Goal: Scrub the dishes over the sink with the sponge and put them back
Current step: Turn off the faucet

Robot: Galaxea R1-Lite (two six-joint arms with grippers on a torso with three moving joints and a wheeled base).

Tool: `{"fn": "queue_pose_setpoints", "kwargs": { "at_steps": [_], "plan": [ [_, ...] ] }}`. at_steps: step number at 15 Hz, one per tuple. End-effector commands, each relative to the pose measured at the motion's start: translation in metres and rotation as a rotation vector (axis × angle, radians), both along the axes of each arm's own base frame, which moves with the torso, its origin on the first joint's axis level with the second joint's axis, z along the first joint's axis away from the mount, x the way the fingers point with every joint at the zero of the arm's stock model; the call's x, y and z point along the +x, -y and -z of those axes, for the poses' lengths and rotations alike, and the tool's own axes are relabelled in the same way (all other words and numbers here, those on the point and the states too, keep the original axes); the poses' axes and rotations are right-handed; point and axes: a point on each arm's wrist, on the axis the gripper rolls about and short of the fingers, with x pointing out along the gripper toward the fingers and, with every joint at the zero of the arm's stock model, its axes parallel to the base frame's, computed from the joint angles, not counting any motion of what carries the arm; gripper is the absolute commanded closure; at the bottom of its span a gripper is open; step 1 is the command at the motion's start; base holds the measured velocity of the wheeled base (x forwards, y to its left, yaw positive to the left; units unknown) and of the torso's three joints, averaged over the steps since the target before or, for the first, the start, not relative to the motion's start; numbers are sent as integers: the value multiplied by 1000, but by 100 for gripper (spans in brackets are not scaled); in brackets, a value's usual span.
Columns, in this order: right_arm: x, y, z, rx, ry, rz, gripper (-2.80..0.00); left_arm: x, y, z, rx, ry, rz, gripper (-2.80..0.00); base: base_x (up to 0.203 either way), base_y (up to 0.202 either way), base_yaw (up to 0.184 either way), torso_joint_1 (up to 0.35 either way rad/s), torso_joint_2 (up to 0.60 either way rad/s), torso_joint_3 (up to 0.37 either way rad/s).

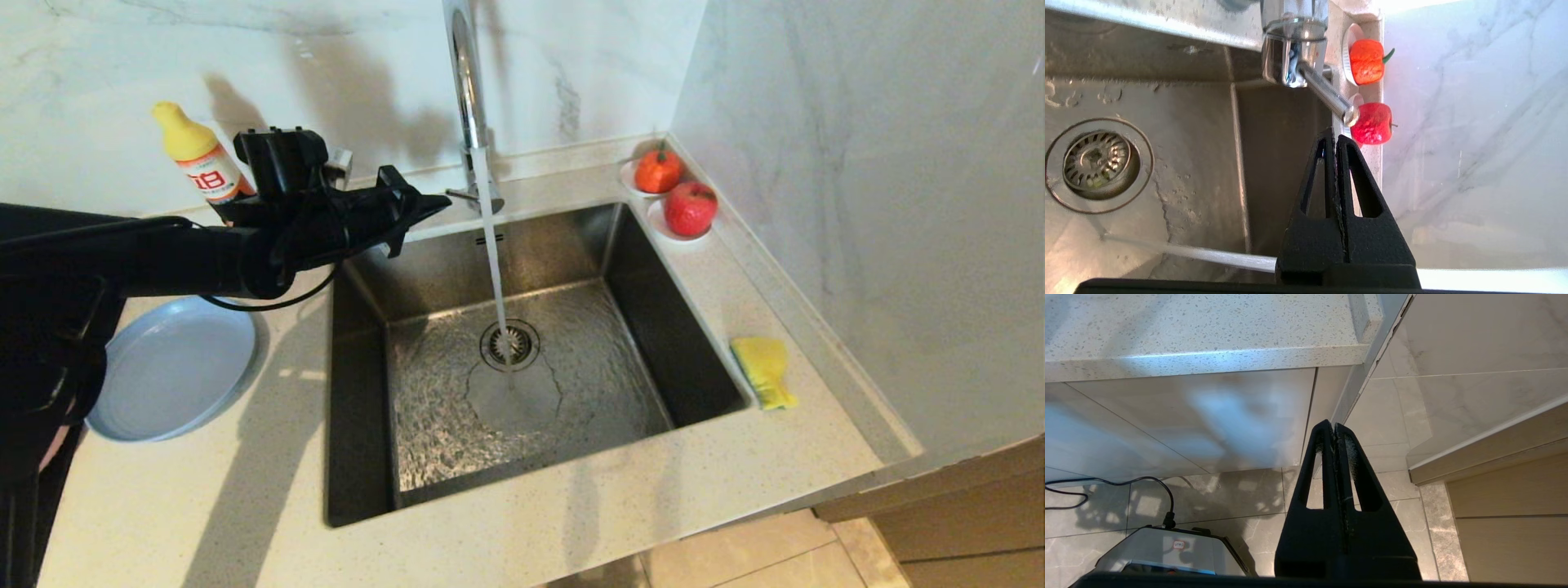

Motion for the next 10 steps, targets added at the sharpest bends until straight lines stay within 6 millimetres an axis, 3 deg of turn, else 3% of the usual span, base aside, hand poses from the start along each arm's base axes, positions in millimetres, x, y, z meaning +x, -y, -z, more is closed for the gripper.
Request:
{"fn": "queue_pose_setpoints", "kwargs": {
  "at_steps": [1,10],
  "plan": [
    [0,0,0,-1,-2,-1,0,5,1,-3,-8,12,3,0,0,0,0,0,0,0],
    [0,0,0,-1,-2,-1,0,16,3,-1,-21,21,4,0,0,0,0,0,0,0]
  ]
}}
